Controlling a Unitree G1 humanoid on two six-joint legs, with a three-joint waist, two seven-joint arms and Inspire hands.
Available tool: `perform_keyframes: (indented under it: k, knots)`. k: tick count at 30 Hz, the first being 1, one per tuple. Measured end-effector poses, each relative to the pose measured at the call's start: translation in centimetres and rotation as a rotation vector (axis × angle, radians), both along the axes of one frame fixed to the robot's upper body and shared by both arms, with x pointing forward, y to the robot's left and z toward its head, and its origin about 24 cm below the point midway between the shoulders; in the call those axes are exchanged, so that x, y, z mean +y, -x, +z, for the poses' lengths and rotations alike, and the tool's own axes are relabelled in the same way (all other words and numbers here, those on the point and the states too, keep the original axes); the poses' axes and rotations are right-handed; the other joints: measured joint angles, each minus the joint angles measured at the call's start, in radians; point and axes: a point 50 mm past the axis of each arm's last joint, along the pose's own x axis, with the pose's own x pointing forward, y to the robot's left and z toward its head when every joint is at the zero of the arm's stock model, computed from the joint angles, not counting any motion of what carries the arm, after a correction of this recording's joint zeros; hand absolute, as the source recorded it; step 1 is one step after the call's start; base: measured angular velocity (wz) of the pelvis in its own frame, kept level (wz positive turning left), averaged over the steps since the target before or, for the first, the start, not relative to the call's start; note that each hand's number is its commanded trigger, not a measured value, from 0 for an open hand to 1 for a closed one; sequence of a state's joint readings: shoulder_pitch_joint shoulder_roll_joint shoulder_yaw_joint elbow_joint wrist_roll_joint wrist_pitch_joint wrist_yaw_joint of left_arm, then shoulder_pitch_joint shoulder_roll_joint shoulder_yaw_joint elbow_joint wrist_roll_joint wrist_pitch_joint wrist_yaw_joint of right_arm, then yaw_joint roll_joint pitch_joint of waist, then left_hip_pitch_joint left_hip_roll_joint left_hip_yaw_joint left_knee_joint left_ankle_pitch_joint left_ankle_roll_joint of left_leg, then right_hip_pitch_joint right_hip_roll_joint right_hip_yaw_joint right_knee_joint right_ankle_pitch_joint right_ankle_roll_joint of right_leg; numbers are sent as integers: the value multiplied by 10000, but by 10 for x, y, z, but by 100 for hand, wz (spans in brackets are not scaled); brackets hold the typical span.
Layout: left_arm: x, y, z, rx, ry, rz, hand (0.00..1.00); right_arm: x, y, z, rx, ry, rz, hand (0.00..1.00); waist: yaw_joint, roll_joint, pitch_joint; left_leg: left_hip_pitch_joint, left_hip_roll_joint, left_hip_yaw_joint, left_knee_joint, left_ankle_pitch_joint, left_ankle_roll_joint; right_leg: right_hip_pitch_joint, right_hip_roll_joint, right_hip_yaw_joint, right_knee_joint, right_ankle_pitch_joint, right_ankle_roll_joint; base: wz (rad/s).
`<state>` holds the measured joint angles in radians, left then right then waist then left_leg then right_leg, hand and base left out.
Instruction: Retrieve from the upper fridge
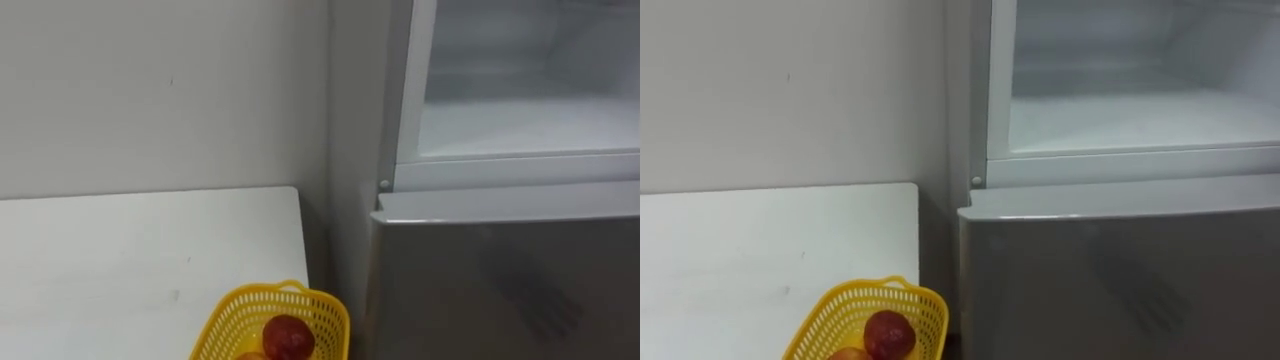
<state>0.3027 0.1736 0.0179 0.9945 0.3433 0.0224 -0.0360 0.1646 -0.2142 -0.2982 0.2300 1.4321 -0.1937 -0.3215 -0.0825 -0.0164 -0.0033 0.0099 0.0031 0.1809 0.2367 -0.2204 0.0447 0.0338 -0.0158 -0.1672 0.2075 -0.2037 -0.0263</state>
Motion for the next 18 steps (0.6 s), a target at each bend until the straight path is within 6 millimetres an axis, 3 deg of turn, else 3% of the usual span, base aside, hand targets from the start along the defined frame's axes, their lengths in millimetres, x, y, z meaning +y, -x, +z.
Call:
perform_keyframes:
  k: [6,11,15,18]
  knots:
    - [14,4,7,-416,-428,715,0,-37,-3,18,-344,-58,-1457,0,-497,-215,-16,-13,-9,-16,-8,7,-7,5,-17,-59,104,-60,-16,2]
    - [37,1,15,-801,-1066,1478,0,-97,3,41,-117,-145,-3681,0,-619,-589,-18,-41,-15,37,11,13,-11,50,-2,-33,122,-54,-19,-2]
    - [44,3,17,-693,-1379,1731,0,-117,5,45,-131,-730,-4793,0,-793,-728,-33,-50,-18,43,2,14,-13,31,6,-32,99,-52,-23,0]
    - [44,3,17,-691,-1375,1786,0,-121,3,47,-168,-1002,-5071,0,-883,-738,-34,-59,-19,44,-8,14,-13,15,6,-30,88,-53,-22,0]
